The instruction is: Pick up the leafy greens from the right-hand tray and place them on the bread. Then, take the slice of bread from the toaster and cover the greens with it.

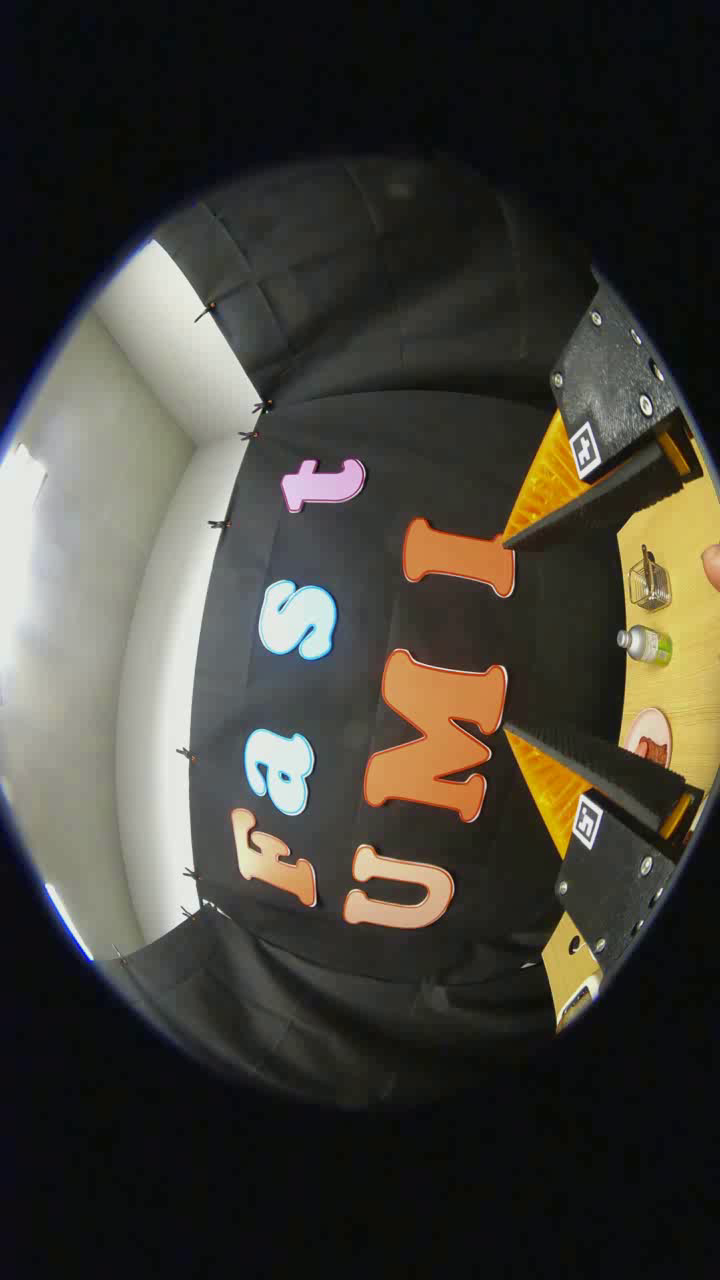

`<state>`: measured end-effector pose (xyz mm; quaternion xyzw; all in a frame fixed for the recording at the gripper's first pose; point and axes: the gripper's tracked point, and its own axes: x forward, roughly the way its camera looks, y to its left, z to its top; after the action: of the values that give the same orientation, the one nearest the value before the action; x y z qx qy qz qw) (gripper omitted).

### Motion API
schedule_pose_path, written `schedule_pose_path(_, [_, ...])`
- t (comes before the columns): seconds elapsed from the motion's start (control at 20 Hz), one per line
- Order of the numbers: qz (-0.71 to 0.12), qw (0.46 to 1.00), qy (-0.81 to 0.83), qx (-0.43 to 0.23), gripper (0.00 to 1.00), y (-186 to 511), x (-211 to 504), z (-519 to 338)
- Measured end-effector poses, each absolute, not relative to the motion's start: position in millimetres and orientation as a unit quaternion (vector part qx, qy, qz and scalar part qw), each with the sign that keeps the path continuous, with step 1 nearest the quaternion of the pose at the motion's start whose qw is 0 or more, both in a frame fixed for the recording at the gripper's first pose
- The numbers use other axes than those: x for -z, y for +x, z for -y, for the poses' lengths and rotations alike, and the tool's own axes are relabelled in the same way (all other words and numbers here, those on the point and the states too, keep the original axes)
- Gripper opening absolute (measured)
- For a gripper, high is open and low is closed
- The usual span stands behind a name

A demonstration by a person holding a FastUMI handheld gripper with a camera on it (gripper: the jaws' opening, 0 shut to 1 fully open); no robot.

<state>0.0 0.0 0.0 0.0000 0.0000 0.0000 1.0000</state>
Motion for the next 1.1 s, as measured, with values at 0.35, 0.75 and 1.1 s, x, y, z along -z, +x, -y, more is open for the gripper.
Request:
schedule_pose_path(0.35, [-0.011,1.000,0.001,-0.014,0.98,0,1,-12])
schedule_pose_path(0.75, [-0.031,0.999,0.000,-0.033,0.98,5,14,-15])
schedule_pose_path(1.1, [-0.075,0.995,0.006,-0.060,0.99,-2,53,-24])
